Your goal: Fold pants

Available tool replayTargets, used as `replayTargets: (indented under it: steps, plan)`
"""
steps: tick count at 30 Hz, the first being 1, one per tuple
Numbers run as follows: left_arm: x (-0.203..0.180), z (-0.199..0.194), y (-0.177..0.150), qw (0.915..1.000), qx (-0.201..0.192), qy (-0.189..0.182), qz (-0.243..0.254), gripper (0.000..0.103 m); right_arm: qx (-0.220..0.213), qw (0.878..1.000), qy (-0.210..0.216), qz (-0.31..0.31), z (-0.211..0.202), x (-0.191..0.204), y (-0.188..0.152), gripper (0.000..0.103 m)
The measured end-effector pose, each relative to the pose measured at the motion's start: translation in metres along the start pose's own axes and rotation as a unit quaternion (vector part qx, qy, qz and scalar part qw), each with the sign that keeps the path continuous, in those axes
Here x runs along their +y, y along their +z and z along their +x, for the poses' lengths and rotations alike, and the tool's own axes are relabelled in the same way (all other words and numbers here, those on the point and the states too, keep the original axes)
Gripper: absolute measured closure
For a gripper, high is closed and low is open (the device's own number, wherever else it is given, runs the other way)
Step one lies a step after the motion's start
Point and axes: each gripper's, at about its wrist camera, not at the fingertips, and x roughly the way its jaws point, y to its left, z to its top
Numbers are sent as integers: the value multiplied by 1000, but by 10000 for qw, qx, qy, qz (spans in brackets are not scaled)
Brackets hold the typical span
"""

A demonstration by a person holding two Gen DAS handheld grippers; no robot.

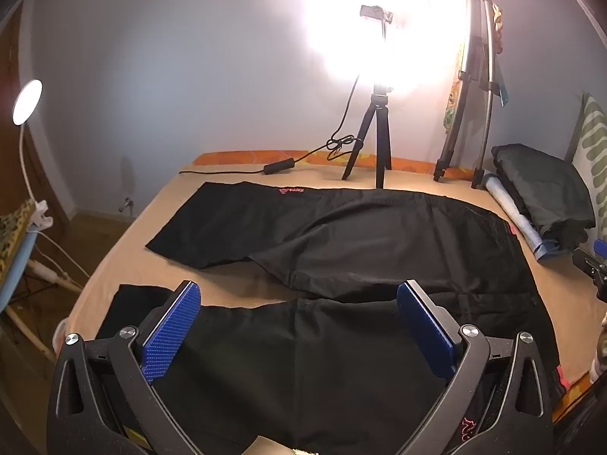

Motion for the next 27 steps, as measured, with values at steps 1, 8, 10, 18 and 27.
replayTargets:
  steps: [1,8,10,18,27]
  plan:
    - [0,0,0,10000,3,-7,-2,0,-4,10000,-18,18,0,2,-2,0]
    - [0,0,0,10000,-3,-20,6,0,-6,10000,-25,6,1,3,-5,0]
    - [0,0,0,10000,-1,-18,7,0,-4,10000,-29,4,1,3,-6,0]
    - [1,-2,0,10000,-24,-15,10,0,-10,10000,-36,18,2,3,-7,0]
    - [1,-2,2,10000,-25,-19,5,0,6,10000,-36,28,2,3,-7,0]
